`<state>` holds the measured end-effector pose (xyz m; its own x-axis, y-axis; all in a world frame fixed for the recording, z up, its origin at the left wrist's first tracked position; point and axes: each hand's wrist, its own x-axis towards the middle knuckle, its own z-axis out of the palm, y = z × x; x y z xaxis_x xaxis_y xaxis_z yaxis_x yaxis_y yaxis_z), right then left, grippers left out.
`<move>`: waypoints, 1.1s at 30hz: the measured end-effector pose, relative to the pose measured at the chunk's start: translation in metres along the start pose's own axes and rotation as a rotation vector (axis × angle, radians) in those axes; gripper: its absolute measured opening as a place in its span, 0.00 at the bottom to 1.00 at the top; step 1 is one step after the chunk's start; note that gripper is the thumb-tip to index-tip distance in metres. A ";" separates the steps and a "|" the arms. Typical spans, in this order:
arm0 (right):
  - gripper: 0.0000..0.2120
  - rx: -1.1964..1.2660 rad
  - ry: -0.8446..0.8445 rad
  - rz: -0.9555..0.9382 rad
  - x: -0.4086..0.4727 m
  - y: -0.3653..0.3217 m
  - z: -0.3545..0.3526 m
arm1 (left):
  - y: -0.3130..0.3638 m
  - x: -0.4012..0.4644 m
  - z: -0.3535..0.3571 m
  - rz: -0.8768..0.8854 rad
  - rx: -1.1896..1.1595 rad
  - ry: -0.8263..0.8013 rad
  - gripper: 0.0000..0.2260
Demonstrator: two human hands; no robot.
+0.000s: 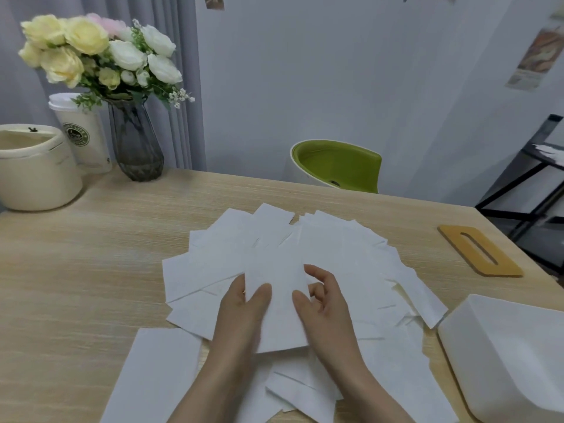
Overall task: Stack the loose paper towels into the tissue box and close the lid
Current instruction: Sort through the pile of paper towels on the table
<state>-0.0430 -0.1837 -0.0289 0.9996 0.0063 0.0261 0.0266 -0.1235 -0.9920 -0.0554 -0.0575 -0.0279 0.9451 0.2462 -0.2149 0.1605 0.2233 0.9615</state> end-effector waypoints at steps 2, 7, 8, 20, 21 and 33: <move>0.13 -0.087 0.041 -0.035 0.007 0.001 -0.006 | -0.003 0.000 -0.005 0.029 0.016 0.057 0.11; 0.19 -0.700 0.050 -0.112 0.033 0.001 -0.054 | -0.002 0.006 -0.038 0.018 -0.029 0.201 0.09; 0.23 -0.783 -0.001 -0.063 0.036 0.001 -0.063 | -0.002 0.007 -0.044 0.004 -0.037 0.210 0.08; 0.26 -0.915 -0.076 -0.087 0.034 0.003 -0.043 | 0.000 0.005 -0.053 -0.042 -0.096 0.200 0.08; 0.26 -0.918 -0.074 -0.075 0.035 0.003 -0.041 | 0.000 0.005 -0.053 -0.041 -0.097 0.199 0.08; 0.06 -0.490 0.075 0.038 0.032 -0.008 -0.050 | 0.001 0.000 -0.038 -0.028 -0.023 0.158 0.10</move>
<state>-0.0114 -0.2319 -0.0139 0.9969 -0.0765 0.0180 -0.0293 -0.5744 -0.8181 -0.0663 -0.0214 -0.0338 0.8835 0.3845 -0.2675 0.1777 0.2532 0.9510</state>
